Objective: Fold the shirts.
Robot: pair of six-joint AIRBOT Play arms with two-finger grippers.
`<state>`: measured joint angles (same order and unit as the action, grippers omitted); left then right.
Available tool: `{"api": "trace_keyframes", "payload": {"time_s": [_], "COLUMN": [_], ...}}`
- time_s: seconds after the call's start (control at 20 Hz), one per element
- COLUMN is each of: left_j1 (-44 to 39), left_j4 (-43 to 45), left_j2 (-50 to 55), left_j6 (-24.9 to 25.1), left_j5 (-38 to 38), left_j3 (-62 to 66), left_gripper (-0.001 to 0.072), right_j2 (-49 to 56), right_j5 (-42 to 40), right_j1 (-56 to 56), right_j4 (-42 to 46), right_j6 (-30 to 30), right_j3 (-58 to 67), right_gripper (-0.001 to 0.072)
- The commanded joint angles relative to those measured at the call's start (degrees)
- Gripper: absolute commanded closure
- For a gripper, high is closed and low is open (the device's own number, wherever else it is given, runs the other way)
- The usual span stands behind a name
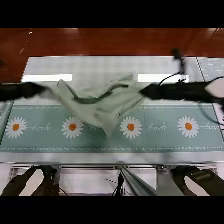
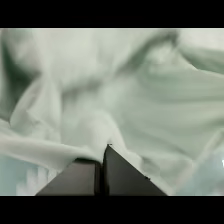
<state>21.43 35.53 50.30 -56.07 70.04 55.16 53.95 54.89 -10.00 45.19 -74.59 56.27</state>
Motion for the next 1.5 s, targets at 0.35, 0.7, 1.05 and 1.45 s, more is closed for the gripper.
{"api": "trace_keyframes", "payload": {"time_s": [0.35,0.7,1.05,1.45], "left_j1": [-0.04,-0.02,-0.04,-0.07], "left_j4": [-12.2,-11.96,4.33,-8.02], "left_j2": [-23.74,-27.56,-27.34,-25.51], "left_j6": [-0.09,-1.49,-20.79,-17.53], "left_j5": [-23.15,-5.46,9.49,-0.81], "left_j3": [25.66,25.66,18.97,-13.22], "left_gripper": [0.0681,0.0681,0.0681,0.0681], "right_j2": [-17.33,-17.64,-15.28,9.18], "right_j5": [-13.64,-1.14,31.91,31.74], "right_j1": [7.8,7.8,7.8,7.74], "right_j4": [19.37,24.57,53.53,42.12], "right_j6": [-1.92,-7.56,-10.91,-5.16], "right_j3": [32.3,36.94,40.33,40.33], "right_gripper": [0.0688,0.0688,0.0688,0.0688]}}
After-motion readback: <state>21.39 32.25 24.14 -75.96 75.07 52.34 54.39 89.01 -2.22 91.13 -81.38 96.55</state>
